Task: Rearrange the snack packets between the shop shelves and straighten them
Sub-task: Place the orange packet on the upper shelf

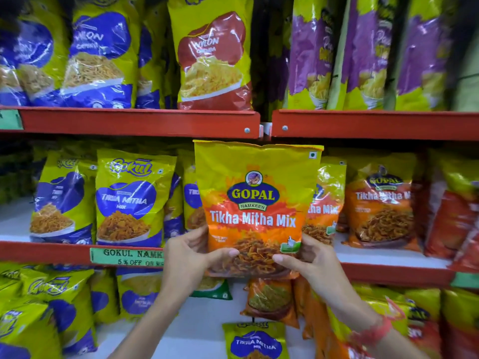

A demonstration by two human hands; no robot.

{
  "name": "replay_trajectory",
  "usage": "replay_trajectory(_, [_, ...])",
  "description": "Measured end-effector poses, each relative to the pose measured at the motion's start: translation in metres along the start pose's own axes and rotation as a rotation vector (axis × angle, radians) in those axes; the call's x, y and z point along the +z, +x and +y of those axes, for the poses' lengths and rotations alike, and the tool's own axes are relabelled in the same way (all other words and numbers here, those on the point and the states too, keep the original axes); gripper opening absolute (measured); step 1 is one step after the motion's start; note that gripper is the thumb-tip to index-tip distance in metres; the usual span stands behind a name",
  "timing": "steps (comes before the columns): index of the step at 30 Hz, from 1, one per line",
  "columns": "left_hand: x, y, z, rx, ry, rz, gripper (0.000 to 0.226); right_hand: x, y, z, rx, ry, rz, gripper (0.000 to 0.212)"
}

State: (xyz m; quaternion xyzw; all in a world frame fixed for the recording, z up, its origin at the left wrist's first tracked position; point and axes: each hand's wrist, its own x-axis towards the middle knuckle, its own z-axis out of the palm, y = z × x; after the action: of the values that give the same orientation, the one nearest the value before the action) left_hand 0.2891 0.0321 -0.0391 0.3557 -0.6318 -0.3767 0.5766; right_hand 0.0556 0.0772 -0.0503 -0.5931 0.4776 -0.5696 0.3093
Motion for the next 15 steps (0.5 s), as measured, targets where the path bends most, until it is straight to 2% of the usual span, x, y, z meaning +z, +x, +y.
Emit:
replay_trajectory(8, [0.121,0.007,0.016,-0.011,-0.096,-0.147,0.055,-0.131,-0.026,-0.008,-0.015,-0.09,0.13,0.047])
replay_trajectory(12, [0.194,0.015,0.02,0.019,-0.1,-0.223,0.029,-0.196,-0.032,-0.011,-0.026,-0.073,0.21,0.038])
replay_trajectory(15, [0.246,0.027,0.019,0.027,-0.074,-0.244,0.031,-0.24,-0.026,-0.001,-0.016,-0.083,0.26,0.041])
